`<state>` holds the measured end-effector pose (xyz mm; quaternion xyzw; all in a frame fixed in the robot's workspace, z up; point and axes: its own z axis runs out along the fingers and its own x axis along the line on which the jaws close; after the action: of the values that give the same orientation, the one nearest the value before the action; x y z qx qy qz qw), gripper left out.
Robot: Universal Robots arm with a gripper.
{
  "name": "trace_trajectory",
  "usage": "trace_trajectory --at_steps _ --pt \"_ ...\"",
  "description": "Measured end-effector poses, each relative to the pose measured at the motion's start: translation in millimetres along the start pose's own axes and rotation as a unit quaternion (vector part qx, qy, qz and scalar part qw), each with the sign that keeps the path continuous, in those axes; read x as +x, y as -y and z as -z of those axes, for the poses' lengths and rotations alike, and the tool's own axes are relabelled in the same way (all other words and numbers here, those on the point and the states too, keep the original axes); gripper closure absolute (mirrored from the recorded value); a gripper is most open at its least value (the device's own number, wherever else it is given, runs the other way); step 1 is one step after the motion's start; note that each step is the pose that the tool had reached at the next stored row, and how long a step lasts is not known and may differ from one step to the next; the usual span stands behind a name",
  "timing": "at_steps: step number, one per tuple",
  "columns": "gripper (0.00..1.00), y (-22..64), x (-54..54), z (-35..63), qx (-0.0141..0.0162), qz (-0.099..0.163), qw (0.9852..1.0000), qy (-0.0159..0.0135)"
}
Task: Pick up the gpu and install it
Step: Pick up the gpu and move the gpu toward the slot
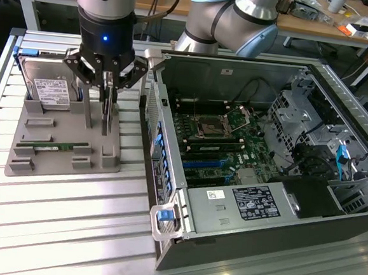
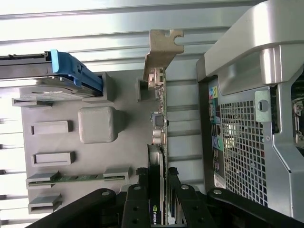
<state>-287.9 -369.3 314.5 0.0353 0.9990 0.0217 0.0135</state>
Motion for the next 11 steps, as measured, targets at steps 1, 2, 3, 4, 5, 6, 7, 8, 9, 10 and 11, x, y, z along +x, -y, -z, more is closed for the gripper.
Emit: trace_trajectory --at_steps 1,2,3,4,5,6,7,8,9,10,11 --pt "0.73 -0.1 0.0 1.0 0.0 0.0 1.0 0.0" --pt "0.73 -0.1 0.0 2.2 0.0 0.0 1.0 0.0" --pt "0.73 -0.2 -0.1 3.7 0.0 0.0 1.0 0.0" --pt "0.73 -0.2 -0.1 5.0 0.0 0.0 1.0 0.0" --pt "0.73 -0.3 -0.2 6.8 0.0 0.0 1.0 0.0" --pt "0.73 -0.4 -0.2 8.0 0.0 0.0 1.0 0.0" --pt "0.73 -0.4 -0.2 9.4 0.0 0.0 1.0 0.0" --pt "0.73 -0.5 -0.3 10.7 0.0 0.0 1.0 0.0" --pt "0.73 -0.5 -0.3 11.8 0.0 0.0 1.0 0.0" --pt "0.73 -0.6 -0.3 13.4 0.0 0.0 1.0 0.0" --pt "0.73 -0.7 -0.4 14.6 0.0 0.0 1.0 0.0"
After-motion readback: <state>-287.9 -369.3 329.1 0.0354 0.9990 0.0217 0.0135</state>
